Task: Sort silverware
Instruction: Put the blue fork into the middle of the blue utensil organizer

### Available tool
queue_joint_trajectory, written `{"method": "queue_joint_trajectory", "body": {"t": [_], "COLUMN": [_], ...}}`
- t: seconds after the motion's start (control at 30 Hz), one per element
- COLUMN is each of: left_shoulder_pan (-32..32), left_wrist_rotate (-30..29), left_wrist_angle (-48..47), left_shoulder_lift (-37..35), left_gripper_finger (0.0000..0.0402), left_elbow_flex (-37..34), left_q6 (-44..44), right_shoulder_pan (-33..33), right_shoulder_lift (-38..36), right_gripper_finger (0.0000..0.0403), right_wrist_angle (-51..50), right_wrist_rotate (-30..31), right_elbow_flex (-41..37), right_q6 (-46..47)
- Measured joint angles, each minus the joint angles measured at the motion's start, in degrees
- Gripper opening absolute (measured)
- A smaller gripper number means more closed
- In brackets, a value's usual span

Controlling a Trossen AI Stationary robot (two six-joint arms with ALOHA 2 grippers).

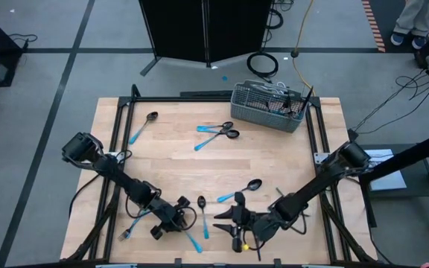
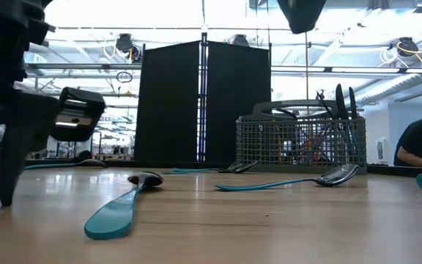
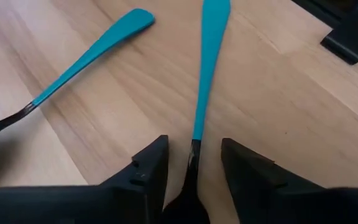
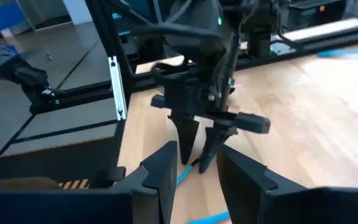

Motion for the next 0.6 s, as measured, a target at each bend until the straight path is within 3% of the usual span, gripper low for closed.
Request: {"method": "queue_joint_trajectory", "body": {"t": [0.27,0.6], "left_shoulder_pan": [0.1,0.1], "left_wrist_rotate": [1.9,-0.1], "left_wrist_angle": [-1.1,-3.9], "left_shoulder_lift": [0.0,-2.6], "left_gripper_finger": [0.0015,0.0003], "left_elbow_flex": [0.0,0.0], "left_q6": [0.2,13.6], "right_shoulder_pan": [0.4,-0.8], "right_shoulder_lift": [4.6,7.9], "right_gripper_finger": [0.0109,0.0109], "right_wrist_angle": [-1.8,-5.0], "right_wrist_rotate": [0.2,-0.2], "right_elbow_flex": [4.9,5.8], "right_q6": [4.7,7.9]}}
